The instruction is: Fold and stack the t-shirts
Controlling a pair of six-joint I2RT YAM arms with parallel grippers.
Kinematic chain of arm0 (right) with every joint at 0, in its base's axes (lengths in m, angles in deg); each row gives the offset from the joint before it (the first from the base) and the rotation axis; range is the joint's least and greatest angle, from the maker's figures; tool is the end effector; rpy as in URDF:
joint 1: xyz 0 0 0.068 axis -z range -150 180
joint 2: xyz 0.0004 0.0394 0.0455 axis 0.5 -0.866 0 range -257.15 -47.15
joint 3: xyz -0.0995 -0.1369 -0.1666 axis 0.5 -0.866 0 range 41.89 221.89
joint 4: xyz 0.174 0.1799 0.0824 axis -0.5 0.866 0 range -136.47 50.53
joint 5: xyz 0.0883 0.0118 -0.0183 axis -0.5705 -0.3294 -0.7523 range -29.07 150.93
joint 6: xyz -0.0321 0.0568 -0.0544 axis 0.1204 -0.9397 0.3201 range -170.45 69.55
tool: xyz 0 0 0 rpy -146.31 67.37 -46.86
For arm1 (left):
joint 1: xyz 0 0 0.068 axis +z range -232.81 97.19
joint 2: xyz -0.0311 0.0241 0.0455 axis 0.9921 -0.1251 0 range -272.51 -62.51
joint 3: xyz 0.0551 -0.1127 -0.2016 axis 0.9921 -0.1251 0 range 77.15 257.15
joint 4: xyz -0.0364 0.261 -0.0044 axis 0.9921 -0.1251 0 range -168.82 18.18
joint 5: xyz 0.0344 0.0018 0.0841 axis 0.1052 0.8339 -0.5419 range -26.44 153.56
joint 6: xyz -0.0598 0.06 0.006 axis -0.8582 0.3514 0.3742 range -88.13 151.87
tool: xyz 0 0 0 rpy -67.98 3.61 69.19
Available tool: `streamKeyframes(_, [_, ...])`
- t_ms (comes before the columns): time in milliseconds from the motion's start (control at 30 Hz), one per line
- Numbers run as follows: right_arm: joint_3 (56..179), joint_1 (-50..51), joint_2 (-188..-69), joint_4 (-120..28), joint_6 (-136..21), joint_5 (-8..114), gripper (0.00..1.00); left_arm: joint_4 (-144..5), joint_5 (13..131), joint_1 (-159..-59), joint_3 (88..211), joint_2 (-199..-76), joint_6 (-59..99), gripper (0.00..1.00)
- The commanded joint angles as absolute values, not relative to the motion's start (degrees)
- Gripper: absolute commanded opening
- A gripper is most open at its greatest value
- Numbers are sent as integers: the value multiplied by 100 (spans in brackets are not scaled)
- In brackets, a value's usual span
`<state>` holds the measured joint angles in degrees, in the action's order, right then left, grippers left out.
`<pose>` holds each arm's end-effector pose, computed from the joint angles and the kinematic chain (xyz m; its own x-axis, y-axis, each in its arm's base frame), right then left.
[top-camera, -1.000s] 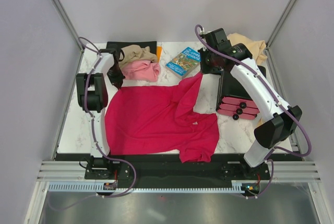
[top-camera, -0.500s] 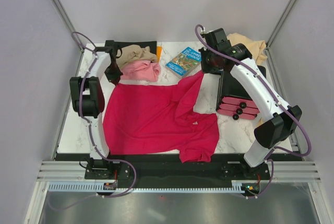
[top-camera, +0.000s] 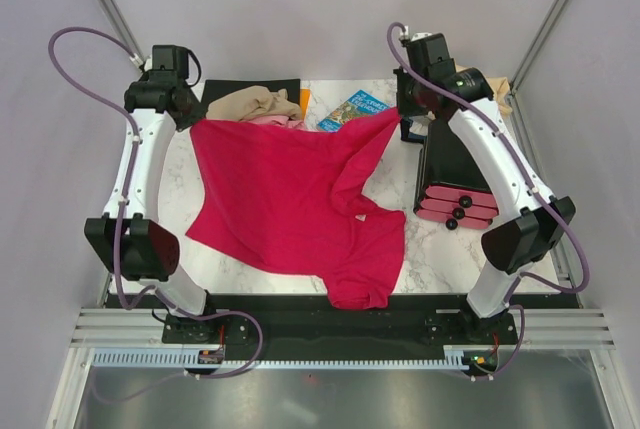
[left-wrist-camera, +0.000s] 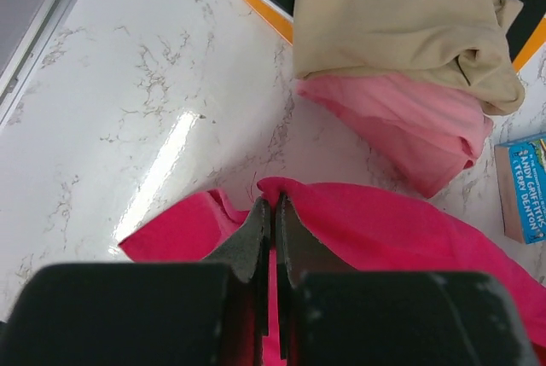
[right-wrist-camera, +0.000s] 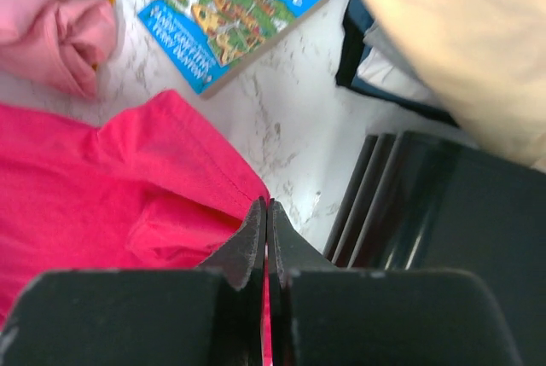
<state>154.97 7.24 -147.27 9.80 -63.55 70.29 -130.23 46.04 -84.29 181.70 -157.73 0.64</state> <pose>0.3689 0.1415 0.3498 -0.6778 -0.0418 -0.7340 -0.1221 0.9909 0.0563 0.3705 0.0129 0.3294 -0.5564 -0.4802 -0.6781 -0.5391 0.8296 -0.1451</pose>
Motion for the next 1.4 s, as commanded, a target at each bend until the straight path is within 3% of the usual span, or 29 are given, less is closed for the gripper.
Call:
streamKeyframes(0, [16132, 979, -14796, 732, -6284, 7165, 0, -13097, 4308, -8422, 18007, -15463, -4, 2])
streamKeyframes(233, [16791, 1084, -15007, 662, -6407, 7033, 0, -13220, 4045, -8422, 17576, -14883, 84, 2])
streamKeyframes(433, [17539, 1137, -15235, 539, -6609, 6111, 0, -13326, 3799, -8422, 17593, -14628, 128, 2])
streamKeyframes(933, [17953, 1286, -14858, 337, -6724, 4713, 0, -13738, 3720, -8413, 18042, -14153, -329, 2])
streamKeyframes(1367, [16126, 1427, -14857, 99, -6751, 4801, 0, -13520, 4027, -8413, 17743, -14618, -5, 2])
